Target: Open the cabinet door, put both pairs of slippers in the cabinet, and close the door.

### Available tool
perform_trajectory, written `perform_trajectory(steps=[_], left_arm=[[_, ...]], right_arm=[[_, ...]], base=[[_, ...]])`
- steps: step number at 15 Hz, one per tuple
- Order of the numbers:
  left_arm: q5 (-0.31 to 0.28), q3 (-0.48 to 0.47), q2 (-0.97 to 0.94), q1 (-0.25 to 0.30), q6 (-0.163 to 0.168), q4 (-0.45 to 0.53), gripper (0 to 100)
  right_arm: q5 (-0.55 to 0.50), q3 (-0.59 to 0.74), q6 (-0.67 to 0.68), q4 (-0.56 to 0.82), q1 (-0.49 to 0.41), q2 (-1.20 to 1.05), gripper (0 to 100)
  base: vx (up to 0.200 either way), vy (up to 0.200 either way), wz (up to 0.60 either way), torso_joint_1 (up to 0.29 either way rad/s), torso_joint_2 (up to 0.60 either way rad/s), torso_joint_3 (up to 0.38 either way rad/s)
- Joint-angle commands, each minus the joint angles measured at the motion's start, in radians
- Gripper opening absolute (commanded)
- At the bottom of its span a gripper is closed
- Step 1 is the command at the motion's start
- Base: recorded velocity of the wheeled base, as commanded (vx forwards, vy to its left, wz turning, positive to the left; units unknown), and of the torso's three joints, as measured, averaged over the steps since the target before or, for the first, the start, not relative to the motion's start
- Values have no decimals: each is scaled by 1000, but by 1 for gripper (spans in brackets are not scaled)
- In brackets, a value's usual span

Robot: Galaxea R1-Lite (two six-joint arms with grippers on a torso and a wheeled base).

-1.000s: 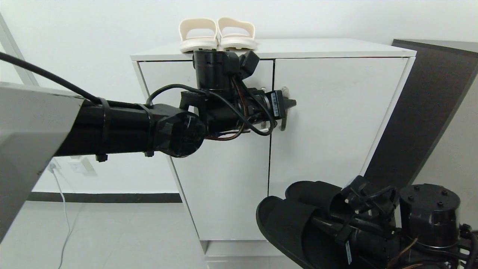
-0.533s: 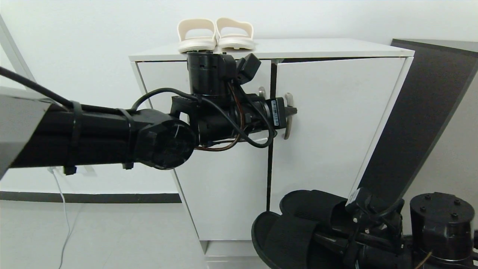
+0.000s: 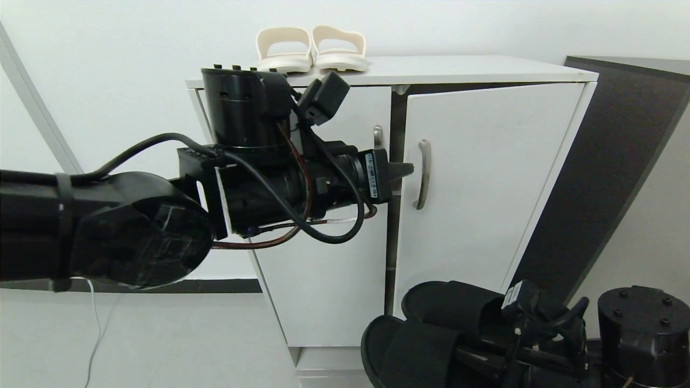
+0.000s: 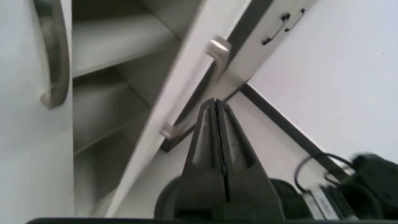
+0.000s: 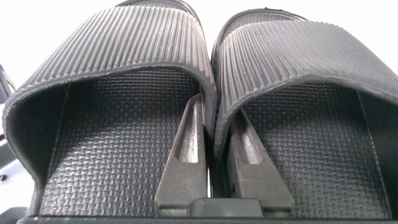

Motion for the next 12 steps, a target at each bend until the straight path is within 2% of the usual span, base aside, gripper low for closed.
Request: perform_trajectory(steps=[1,5,10,12], left_arm=[[-1,20,-50,22,-1,-3,0],[-2,-35,19,74,-15,-3,0],[-2,-156,117,78,-34,0,0],[-1,-238,169,78,-49,5,0]], right_arm=[[-1,3,0,-1,12,-5,0],[1,19,-14,-1,17,-21,0],[1,35,-17,-1,35,-22,0],[4,44,-37,-1,37,-21,0]], base=[[0,0,0,0,0,0],[0,0,0,0,0,0],[0,0,0,0,0,0],[0,0,0,0,0,0]])
